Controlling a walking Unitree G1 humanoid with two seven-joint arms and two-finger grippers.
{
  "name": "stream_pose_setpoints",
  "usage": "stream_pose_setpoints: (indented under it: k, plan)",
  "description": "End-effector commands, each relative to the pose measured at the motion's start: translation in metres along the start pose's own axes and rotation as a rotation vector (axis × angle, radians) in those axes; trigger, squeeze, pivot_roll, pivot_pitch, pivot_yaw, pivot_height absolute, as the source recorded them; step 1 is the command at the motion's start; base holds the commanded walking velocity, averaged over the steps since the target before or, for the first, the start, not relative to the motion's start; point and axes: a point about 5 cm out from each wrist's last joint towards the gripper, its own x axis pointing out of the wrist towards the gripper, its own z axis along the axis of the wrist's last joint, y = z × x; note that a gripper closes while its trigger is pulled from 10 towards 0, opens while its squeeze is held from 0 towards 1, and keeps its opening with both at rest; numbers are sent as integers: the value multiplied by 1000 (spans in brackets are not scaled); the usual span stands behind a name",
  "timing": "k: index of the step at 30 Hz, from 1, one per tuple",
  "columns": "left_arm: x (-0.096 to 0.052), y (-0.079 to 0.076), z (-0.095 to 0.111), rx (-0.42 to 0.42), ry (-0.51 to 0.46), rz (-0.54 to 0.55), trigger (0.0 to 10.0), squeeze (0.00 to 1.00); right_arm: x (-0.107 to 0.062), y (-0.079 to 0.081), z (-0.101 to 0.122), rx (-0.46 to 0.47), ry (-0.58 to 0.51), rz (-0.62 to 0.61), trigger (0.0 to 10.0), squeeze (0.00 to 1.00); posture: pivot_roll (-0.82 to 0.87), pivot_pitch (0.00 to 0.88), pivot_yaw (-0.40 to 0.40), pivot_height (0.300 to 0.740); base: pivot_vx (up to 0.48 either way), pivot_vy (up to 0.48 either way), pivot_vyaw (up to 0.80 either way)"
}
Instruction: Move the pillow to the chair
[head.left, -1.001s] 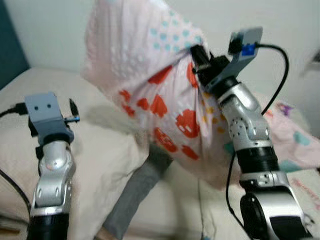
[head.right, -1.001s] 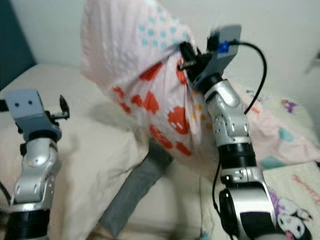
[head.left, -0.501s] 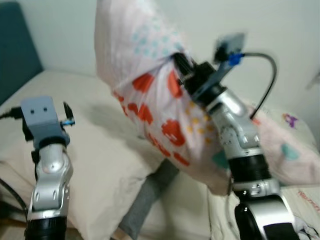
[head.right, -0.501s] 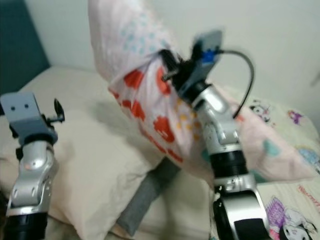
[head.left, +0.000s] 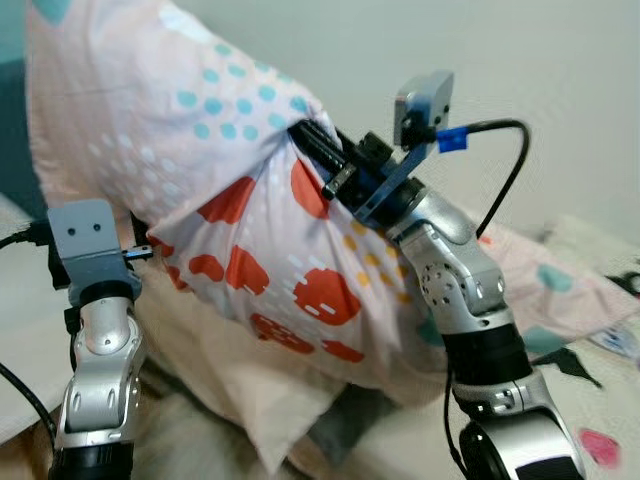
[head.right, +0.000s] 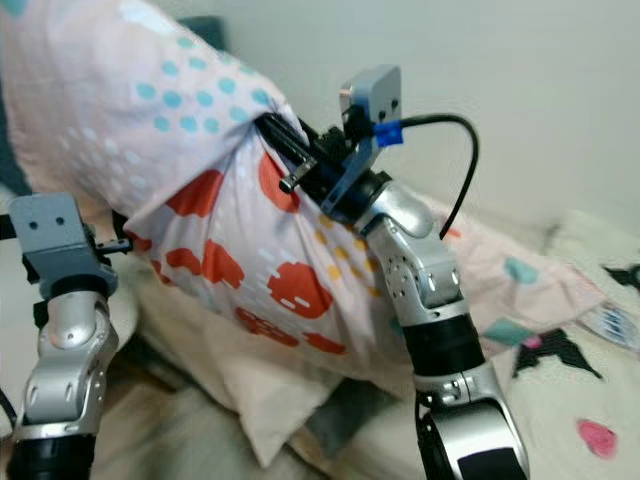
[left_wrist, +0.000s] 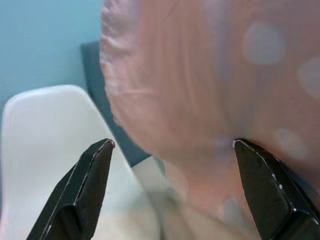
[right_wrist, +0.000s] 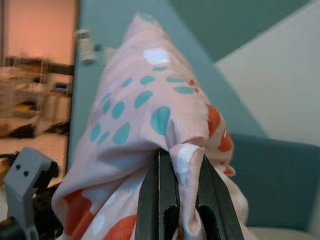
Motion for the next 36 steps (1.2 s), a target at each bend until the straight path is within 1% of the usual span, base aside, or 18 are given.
stream_pose_setpoints:
  k: [1, 4, 6, 8, 10, 14, 18, 22, 24, 29, 30, 31, 32, 34, 36]
  plan:
    - [-1, 0, -1, 23, 1, -8, 10000, 0, 5, 11, 9, 5, -59, 58, 0, 0, 1, 0, -110, 740, 0, 0, 794]
    - [-1, 0, -3, 32, 4, -11, 10000, 0, 4, 13, 5, 16, -48, 62, 0, 0, 3, 0, -109, 740, 0, 0, 794]
    - [-5, 0, -7, 53, 17, -32, 10000, 0, -5, 11, -14, 42, 12, 34, 0, 0, 10, 0, -110, 740, 0, 0, 794]
    - [-8, 0, -10, 63, 24, -49, 10000, 0, -11, 10, -25, 59, 50, 14, 0, 0, 10, 0, -109, 740, 0, 0, 794]
    - [-11, 0, -11, 70, 28, -60, 10000, 0, -13, 10, -28, 70, 67, 7, 0, 0, 10, 0, -109, 740, 0, 0, 794]
    - [-12, 0, -12, 70, 31, -62, 10000, 0, -13, 13, -26, 82, 61, 20, 0, 0, 10, 0, -106, 740, 0, 0, 794]
    - [-13, -1, -11, 67, 30, -64, 10000, 0, -9, 15, -20, 87, 36, 29, 0, 0, 11, 0, -106, 740, 0, 0, 794]
    - [-12, -6, -8, 54, 18, -78, 10000, 0, -2, 13, 1, 95, -44, 30, 0, 0, 10, 0, -105, 740, 0, 0, 794]
    - [-12, -8, -7, 48, 14, -91, 10000, 0, 1, 10, 8, 87, -67, 24, 0, 0, 10, 0, -105, 740, 0, 0, 794]
    - [-13, -10, -6, 39, 14, -117, 10000, 0, 3, 6, 13, 74, -83, 0, 0, 0, 10, 0, -106, 740, 0, 0, 794]
    - [-13, -10, -6, 38, 14, -119, 10000, 0, 3, 6, 13, 75, -83, -4, 0, 0, 10, 0, -106, 740, 259, 0, 0]
    - [-14, -12, -6, 40, 11, -131, 10000, 0, 3, 4, 8, 56, -49, -29, 10000, 0, 12, 0, -109, 740, 480, 0, 0]
    - [-14, -12, -6, 40, 11, -131, 10000, 0, 3, 4, 8, 56, -49, -29, 10000, 0, 12, 0, -109, 740, 480, 0, 0]
    - [-16, -14, -4, 41, 4, -148, 10000, 0, 2, 3, -4, 33, 15, -72, 10000, 0, 14, 0, -112, 740, 480, 0, 0]
    - [-16, -14, -4, 41, 4, -148, 10000, 0, 2, 4, -6, 38, 21, -72, 10000, 0, 15, 0, -112, 740, 480, 0, 0]
